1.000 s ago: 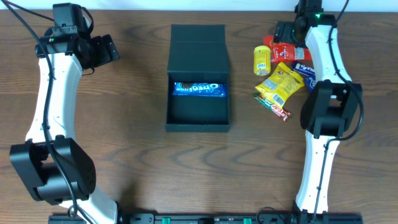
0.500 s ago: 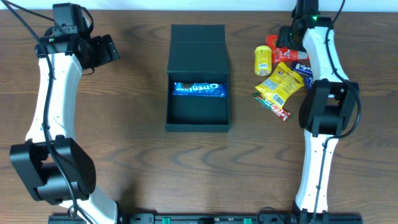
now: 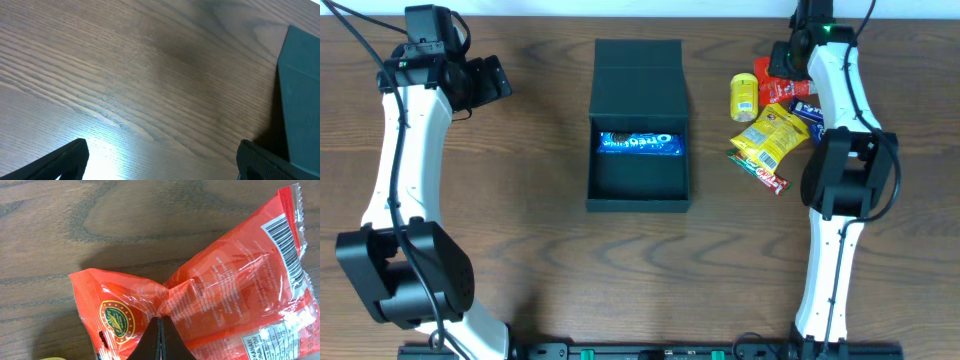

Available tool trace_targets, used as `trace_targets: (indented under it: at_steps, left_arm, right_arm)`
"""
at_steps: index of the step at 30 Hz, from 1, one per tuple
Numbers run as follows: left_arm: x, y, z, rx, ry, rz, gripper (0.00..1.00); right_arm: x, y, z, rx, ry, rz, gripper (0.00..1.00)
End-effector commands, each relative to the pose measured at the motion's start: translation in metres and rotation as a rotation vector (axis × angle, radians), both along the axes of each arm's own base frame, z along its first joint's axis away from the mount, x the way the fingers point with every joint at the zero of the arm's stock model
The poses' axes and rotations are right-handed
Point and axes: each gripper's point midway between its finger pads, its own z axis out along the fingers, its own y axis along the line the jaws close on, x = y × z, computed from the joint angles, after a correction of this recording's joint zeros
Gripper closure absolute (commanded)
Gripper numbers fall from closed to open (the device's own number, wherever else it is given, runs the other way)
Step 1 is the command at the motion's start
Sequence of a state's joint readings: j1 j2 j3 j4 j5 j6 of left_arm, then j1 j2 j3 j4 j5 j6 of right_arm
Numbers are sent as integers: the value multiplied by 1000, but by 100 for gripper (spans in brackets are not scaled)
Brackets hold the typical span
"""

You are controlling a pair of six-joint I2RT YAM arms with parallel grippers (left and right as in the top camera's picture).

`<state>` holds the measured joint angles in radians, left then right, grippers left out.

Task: Pack container
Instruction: 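Grasp the red snack wrapper with the right gripper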

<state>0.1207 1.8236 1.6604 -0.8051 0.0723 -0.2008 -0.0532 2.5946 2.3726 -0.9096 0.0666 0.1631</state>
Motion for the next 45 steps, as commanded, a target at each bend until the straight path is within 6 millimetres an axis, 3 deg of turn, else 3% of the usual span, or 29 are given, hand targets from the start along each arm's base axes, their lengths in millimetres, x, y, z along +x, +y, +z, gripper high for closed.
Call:
trace_targets:
  at_steps: [1,6,18,23,24,26,28,32,35,41,45]
  left_arm:
    - [-1,1,-7,8,18,-17,4]
    - [-1,1,-7,8,19,-17,5]
    - [1,1,-5,10,9,-17,4]
    - [1,1,-6,9,10,-17,5]
    - [1,1,-6,10,10,-17,5]
    - [1,1,-6,9,11,-17,5]
    - [1,1,-6,10,11,-17,4]
    - [1,1,-6,10,10,-17,4]
    - [1,1,-6,10,11,-17,5]
    - [1,1,-6,10,10,-17,4]
    - [1,1,-6,10,10,-17,5]
  right_arm:
    - [-5,-2,-19,-7,42,-2,99]
    - [-5,1,-7,-8,30,3,99]
    - [3,5,103,-31,-162,34,98]
    - [1,8,125,-54,-194,50,99]
    - [1,5,125,-71,-192,40,93]
    - [0,-4,119,-86,-178,21,40]
    - [0,-11,110,-51,-165,20,1]
    - [-3,-32,79,5,-112,-3,1]
    - [-11,-46,37,35,-29,-24,1]
    - [-14,-38,-10,119,37,-3,1]
    - [-13,-27,-26,154,52,40,1]
